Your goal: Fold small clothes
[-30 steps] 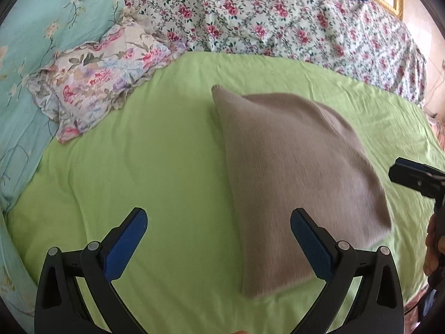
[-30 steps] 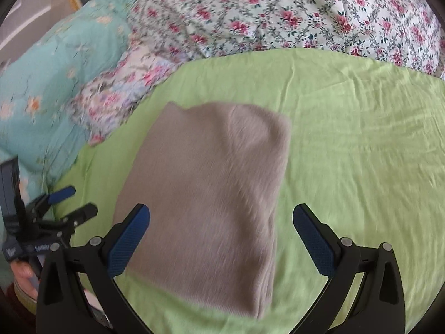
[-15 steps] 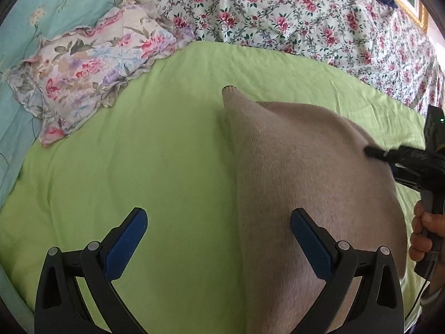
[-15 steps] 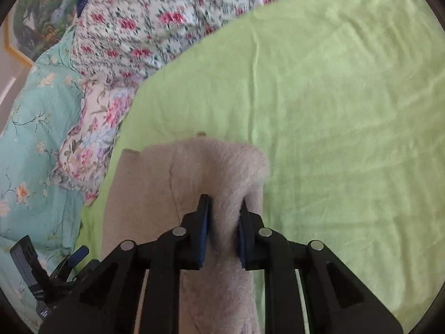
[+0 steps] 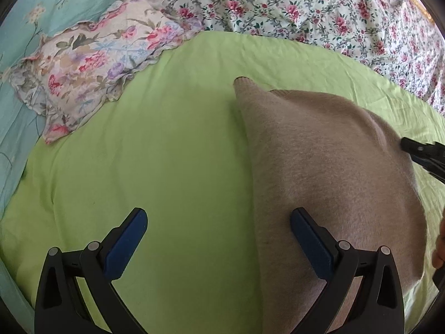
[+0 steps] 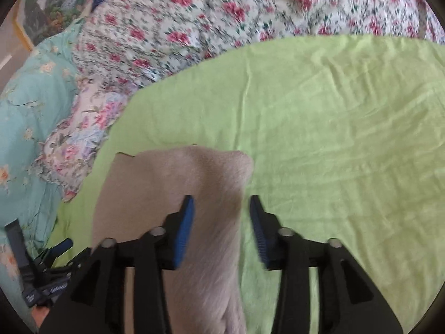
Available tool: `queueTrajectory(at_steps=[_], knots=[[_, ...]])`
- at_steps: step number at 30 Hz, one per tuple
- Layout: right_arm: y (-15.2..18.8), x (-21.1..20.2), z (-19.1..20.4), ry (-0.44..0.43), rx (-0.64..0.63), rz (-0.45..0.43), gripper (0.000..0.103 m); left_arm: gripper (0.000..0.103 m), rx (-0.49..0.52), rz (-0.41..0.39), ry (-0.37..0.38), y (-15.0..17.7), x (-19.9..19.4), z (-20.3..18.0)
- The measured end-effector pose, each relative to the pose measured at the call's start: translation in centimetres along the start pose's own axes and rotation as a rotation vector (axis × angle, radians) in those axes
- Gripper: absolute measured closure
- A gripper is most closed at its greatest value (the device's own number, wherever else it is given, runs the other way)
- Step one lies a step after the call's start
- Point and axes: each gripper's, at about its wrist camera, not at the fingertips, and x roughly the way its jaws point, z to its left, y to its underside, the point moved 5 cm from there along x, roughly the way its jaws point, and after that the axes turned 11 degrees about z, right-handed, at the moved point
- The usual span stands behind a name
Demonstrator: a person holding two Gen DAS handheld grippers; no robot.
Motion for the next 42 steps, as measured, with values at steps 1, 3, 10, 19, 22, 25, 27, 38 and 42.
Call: queueTrajectory(at_steps=[1,3,10,19,22,25,27,38,42], knots=[[0.5,-0.8,0.3,-0.002,-0.012,-0.009,0.046,0.001,-0.004,-0.004,0.000,0.3,-0.4,0.2],[1.8,-2.1,1.2,-0.008,-0.035,-0.019,0.042,0.001,-0.004,-0.010,0.008,1.1,-1.1,0.2],[7.1,-4.4,4.4,-0.005,-0.151,0.005,0.023,0.001,0.043,-0.031,0.015,4.9,-4.1,-0.3],[12.1,-5.8,6.5,0.042,-0.265,0.051,0.009,0.000,0.097,-0.064,-0.012,8.1,-6.9,-0.8],[13.1,-6.6,6.6,0.044,-0.276,0.051,0.007,0.000,0.111,-0.075,-0.005,8.9,-7.9,-0.9],[14.3,-7.2,6.8,0.048,-0.291,0.056,0.005,0.000,0.121,-0.088,0.004,9.8,-8.8,-0.9],[15.1,-7.5,6.9,0.050,-0.301,0.060,0.004,0.000,0.126,-0.089,0.008,10.4,-9.2,-0.8],[17.7,-7.4,6.9,0.073,-0.322,0.091,0.003,0.000,0.144,-0.091,0.012,12.0,-9.8,-1.1],[18.2,-7.2,7.0,0.087,-0.329,0.102,0.002,0.000,0.157,-0.100,-0.009,12.3,-9.9,-1.4]])
